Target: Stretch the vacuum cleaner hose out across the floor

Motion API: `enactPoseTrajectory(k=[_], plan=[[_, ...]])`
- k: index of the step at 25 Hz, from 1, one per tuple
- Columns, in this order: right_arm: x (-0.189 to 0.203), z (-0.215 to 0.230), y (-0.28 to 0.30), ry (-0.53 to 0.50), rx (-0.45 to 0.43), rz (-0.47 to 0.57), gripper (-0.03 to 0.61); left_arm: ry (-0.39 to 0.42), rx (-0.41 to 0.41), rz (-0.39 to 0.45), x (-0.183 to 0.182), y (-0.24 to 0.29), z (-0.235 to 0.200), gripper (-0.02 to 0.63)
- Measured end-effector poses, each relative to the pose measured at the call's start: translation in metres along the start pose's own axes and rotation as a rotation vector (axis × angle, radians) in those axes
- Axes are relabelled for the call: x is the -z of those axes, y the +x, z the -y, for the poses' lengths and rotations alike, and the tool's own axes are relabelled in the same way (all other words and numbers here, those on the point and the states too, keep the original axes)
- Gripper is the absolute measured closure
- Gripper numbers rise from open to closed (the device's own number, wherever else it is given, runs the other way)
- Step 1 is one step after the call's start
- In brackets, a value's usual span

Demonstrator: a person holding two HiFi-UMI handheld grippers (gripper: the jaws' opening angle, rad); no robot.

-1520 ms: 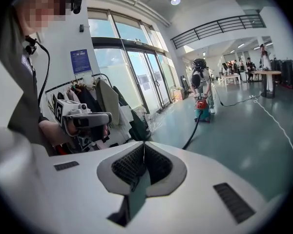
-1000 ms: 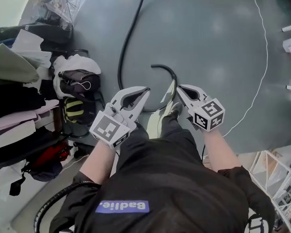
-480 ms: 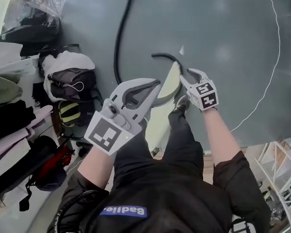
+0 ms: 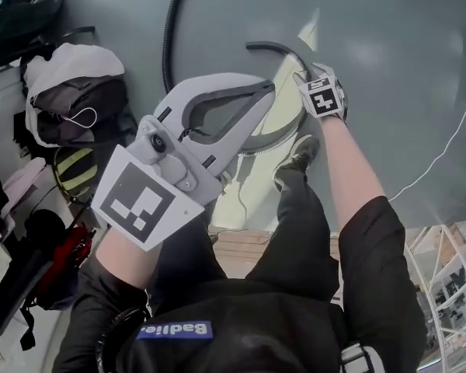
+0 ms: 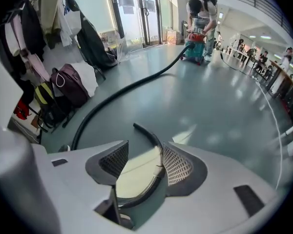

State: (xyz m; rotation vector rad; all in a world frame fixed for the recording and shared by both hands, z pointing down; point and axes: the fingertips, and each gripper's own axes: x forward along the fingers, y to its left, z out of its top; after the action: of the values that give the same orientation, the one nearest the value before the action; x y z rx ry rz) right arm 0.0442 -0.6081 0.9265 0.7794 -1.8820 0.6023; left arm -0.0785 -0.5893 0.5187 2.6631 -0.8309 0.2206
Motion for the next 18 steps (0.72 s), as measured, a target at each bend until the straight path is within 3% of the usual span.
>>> enactPoseTrajectory(k=[10,14,18], plan=[[0.049,0.043,0.174,-0.248,0.057,-0.149,0.373,0.014,0.033,-0.017,0.119,0.031,-0.045,0.618],[0.068,0.059,0.219,-0.269,0.066,-0.19,0.373,-0.017,0.029,-0.013,0.154,0.039,-0.059,0.618],[0.094,0.054,0.252,-0.248,0.006,-0.236,0.373,-0.043,0.024,-0.025,0.181,0.043,-0.067,0.617]])
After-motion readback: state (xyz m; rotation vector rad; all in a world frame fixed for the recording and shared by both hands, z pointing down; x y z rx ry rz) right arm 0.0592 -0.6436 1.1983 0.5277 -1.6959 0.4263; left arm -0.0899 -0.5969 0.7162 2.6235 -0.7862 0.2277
